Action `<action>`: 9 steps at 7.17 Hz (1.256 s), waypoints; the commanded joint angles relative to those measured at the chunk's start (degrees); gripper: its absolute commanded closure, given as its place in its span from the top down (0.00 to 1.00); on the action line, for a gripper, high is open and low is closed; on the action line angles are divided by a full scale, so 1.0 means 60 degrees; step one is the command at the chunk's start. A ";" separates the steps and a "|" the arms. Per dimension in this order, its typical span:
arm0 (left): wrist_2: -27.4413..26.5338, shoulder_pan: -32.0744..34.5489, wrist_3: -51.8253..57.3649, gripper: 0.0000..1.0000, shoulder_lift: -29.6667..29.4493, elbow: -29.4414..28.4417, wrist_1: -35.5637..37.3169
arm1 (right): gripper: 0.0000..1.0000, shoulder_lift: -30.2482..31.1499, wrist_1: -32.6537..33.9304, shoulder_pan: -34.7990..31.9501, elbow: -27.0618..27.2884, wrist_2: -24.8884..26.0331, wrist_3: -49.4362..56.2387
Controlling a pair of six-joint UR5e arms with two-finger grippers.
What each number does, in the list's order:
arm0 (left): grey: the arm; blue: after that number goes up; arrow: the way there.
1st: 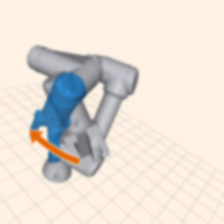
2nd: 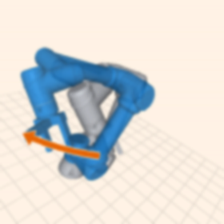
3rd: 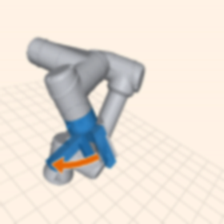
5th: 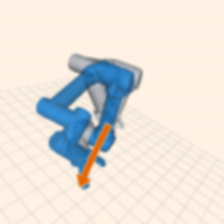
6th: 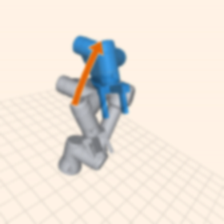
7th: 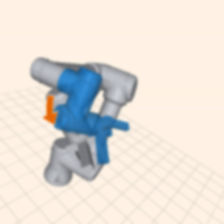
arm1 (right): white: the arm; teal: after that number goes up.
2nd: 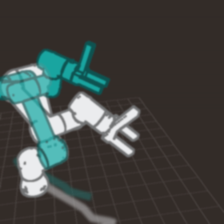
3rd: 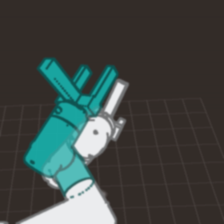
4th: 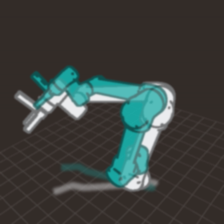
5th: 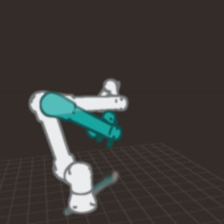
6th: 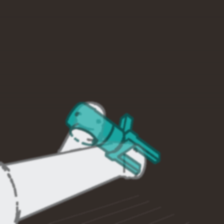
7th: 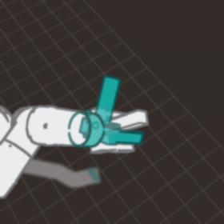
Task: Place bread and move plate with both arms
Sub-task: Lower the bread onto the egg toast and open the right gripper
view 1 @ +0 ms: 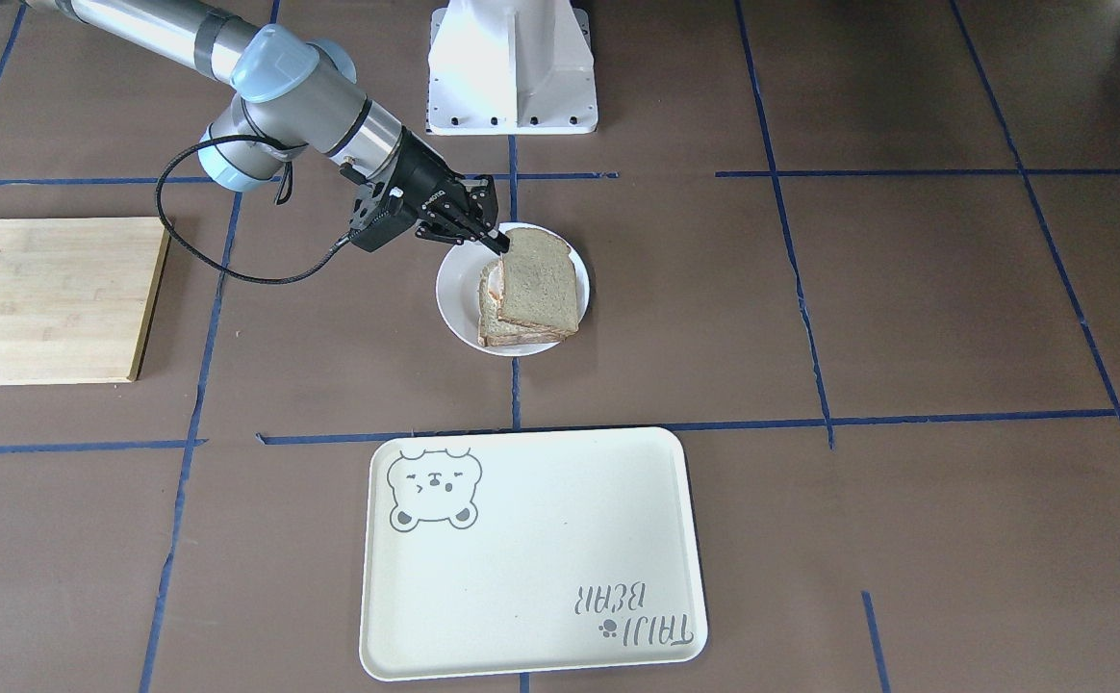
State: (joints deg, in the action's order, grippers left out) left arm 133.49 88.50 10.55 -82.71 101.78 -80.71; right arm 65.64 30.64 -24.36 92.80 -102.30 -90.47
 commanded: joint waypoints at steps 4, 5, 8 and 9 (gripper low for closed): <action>0.0003 -0.0014 0.0000 1.00 -0.0014 0.0014 -0.0009 | 0.08 0.0412 -0.0053 0.0222 -0.0042 0.0599 0.0005; 0.0003 -0.0014 0.0000 1.00 -0.0014 0.0014 -0.0009 | 0.72 0.0397 -0.0010 0.0265 -0.0042 0.0773 -0.0009; -0.0011 -0.0014 0.0000 1.00 -0.0014 0.0014 -0.0329 | 1.00 0.0310 0.1386 -0.0199 0.0045 0.0647 0.0237; -0.0011 -0.0014 0.0000 1.00 -0.0014 0.0028 -0.0361 | 1.00 0.0092 0.2658 -0.0972 0.0104 -0.0488 0.0921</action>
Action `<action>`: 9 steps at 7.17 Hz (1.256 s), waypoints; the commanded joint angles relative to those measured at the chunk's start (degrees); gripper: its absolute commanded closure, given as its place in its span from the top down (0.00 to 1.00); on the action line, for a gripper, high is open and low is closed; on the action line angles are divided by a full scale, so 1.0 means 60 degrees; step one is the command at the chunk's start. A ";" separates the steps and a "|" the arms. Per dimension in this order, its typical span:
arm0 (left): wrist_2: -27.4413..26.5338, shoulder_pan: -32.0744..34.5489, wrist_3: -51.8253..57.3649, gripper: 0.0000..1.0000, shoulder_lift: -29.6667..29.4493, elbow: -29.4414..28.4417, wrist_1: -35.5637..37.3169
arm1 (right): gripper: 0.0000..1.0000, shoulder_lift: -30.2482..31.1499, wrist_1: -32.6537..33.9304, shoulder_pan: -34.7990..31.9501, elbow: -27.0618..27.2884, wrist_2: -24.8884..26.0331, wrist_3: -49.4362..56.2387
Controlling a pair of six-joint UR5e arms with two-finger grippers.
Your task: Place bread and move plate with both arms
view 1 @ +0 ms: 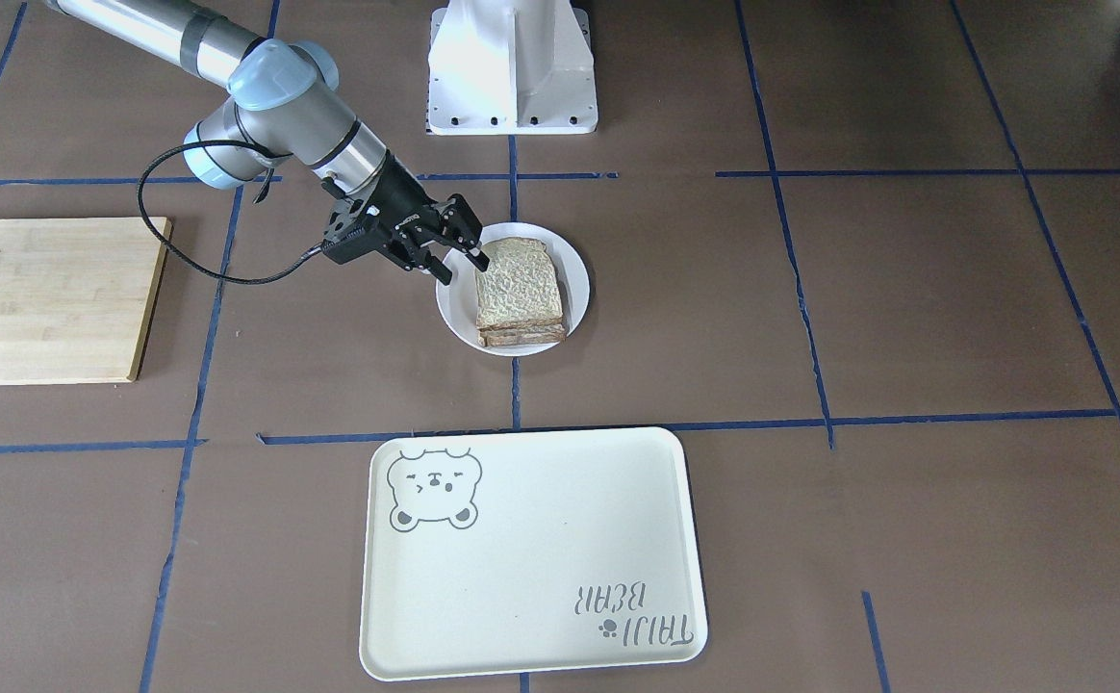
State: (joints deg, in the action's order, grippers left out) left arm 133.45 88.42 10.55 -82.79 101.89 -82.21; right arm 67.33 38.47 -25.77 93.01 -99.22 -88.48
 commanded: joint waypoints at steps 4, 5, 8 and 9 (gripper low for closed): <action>-0.0048 0.0000 -0.0073 1.00 -0.0278 0.0214 -0.0796 | 1.00 -0.0148 0.7711 -0.4017 0.1910 -0.4245 0.5560; -0.0063 0.0000 -0.0073 1.00 -0.0641 -0.0003 -0.1800 | 1.00 0.0186 0.9029 -0.4837 0.2321 -0.4627 0.7418; 0.0053 -0.0175 -0.2921 1.00 -0.1169 0.0125 -0.2234 | 1.00 0.2407 1.0156 -0.6917 0.3172 -0.5052 1.2373; 0.0069 -0.0567 -0.3480 1.00 -0.1172 0.0272 -0.2250 | 1.00 0.3257 1.0127 -0.7796 0.3204 -0.5578 1.3911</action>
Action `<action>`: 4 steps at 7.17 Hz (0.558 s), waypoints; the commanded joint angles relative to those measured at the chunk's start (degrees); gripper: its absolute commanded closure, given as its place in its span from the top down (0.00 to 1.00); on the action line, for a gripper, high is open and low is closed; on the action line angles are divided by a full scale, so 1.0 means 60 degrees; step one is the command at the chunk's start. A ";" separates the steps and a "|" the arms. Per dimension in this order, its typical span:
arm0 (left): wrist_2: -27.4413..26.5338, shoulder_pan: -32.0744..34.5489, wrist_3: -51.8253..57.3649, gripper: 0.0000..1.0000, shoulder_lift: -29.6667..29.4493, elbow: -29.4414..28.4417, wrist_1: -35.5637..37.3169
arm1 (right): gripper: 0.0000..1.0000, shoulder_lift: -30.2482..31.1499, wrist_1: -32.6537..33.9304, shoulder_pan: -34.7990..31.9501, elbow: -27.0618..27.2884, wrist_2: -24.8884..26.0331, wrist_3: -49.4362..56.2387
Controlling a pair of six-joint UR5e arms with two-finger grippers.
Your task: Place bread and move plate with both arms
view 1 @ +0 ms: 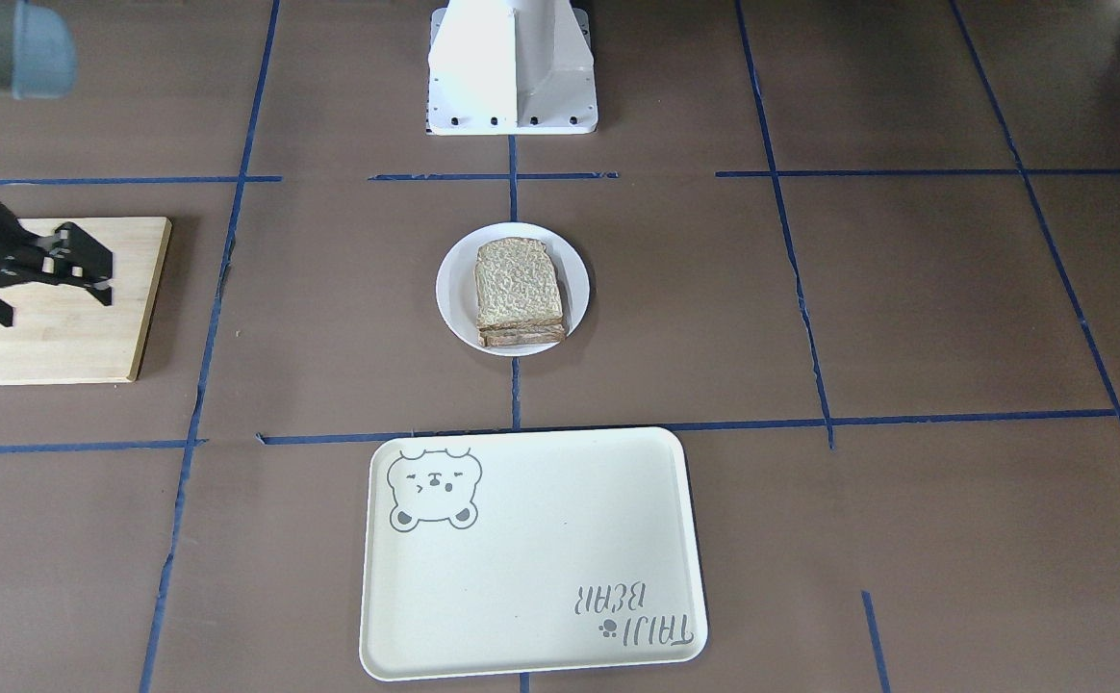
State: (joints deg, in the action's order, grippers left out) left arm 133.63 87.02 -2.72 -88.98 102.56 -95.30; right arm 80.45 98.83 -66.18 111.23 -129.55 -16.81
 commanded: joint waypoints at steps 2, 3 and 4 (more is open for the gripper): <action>0.0854 -0.0951 -0.1289 1.00 -0.0068 0.0395 -0.0882 | 1.00 0.2741 -0.0006 -0.2674 0.0139 -0.0704 0.4679; 0.1598 -0.1186 -0.1304 1.00 0.0005 0.0412 -0.1179 | 1.00 0.3300 0.0008 -0.3450 0.0095 -0.0704 0.5459; 0.2447 -0.1347 -0.1304 1.00 0.0006 0.0412 -0.1182 | 1.00 0.3799 0.0008 -0.4009 -0.0021 -0.0689 0.5757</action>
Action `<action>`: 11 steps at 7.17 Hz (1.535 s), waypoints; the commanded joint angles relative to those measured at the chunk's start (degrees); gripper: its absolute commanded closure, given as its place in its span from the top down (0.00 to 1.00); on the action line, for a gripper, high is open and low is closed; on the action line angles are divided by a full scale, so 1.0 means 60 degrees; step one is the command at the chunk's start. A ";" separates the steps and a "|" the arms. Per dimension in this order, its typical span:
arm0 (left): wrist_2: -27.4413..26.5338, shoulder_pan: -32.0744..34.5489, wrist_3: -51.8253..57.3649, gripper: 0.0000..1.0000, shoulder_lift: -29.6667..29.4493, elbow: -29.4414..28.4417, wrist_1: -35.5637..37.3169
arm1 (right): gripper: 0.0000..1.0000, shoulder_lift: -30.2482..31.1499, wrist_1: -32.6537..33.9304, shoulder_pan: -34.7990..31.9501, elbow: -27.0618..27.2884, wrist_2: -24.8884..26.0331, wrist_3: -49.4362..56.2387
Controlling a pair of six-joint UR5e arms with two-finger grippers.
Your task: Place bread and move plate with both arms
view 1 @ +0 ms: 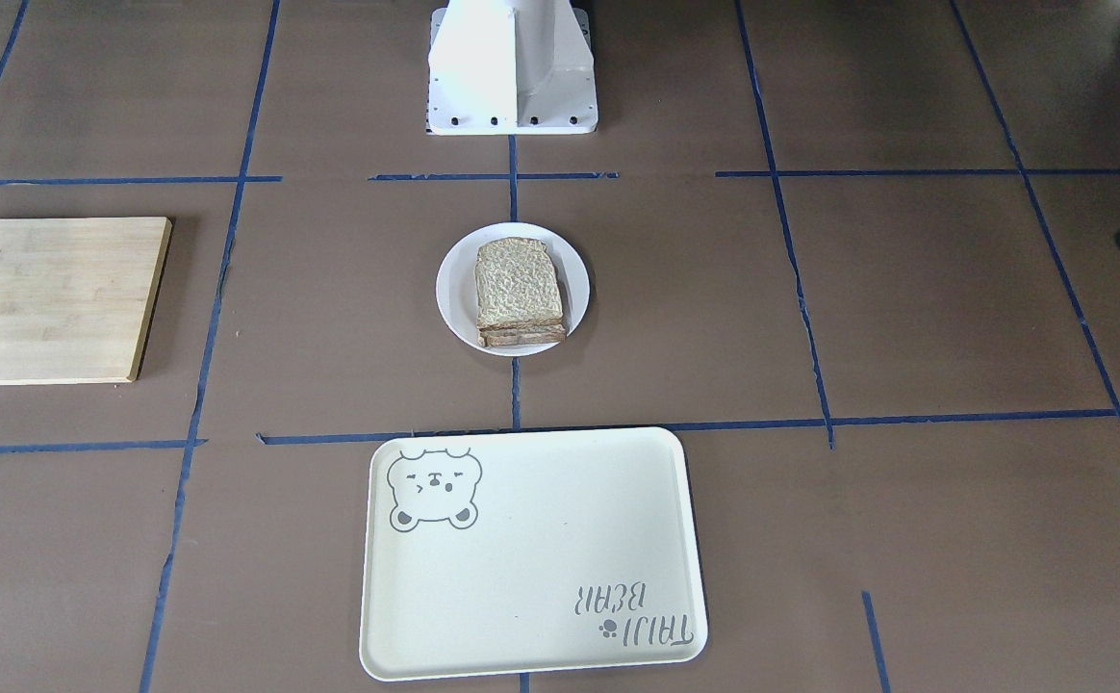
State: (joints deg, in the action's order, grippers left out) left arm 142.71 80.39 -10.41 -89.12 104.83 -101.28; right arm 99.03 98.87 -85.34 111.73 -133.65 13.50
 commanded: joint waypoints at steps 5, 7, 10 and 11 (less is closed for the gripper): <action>0.1372 -0.2421 -0.4790 1.00 -0.0365 -0.0083 -0.3401 | 1.00 0.0926 -0.0014 -0.0894 -0.0501 -0.0606 0.0606; 0.1265 -0.3359 -0.6793 1.00 -0.1226 -0.0347 -0.4238 | 1.00 0.0926 -0.0014 -0.0894 -0.0501 -0.0606 0.0606; -0.1731 -0.5423 -1.0294 1.00 -0.1827 -0.0624 -0.6768 | 1.00 0.0926 -0.0014 -0.0894 -0.0545 -0.0650 0.0606; -0.2377 -0.6010 -1.0929 1.00 -0.2004 -0.0844 -0.7473 | 1.00 0.0926 -0.0014 -0.0894 -0.0559 -0.0650 0.0606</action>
State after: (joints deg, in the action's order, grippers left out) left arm 133.72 48.81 -69.84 -99.62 101.20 -140.61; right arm 104.59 98.79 -90.70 108.50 -137.53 17.14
